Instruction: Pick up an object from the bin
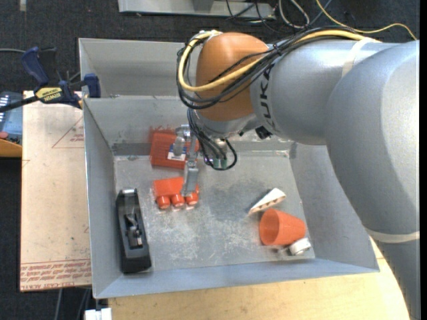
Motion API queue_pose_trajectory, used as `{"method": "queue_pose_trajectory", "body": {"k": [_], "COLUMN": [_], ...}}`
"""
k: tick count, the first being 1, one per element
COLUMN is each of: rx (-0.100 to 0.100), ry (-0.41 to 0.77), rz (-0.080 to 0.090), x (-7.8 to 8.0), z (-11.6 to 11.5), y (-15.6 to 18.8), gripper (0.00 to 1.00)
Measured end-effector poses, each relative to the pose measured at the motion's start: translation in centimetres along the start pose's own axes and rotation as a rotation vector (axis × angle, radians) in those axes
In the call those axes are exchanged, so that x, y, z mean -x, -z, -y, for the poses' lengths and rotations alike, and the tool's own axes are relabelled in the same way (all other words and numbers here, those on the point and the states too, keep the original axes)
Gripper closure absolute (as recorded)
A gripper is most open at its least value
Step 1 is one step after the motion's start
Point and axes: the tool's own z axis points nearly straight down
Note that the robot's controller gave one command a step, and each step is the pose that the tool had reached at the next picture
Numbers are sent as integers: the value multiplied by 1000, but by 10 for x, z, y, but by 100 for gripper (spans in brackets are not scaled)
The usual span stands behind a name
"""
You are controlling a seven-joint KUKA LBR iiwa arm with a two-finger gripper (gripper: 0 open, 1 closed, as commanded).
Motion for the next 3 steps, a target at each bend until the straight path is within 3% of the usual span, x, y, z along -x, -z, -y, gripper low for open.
{"method": "queue_pose_trajectory", "body": {"k": [1,2,3], "rx": [0,2,4], "ry": [0,-25,-52], "rz": [0,0,3], "x": [0,3,25], "z": [0,-11,-14], "y": [0,-23,-33], "gripper": [0,0,0]}}
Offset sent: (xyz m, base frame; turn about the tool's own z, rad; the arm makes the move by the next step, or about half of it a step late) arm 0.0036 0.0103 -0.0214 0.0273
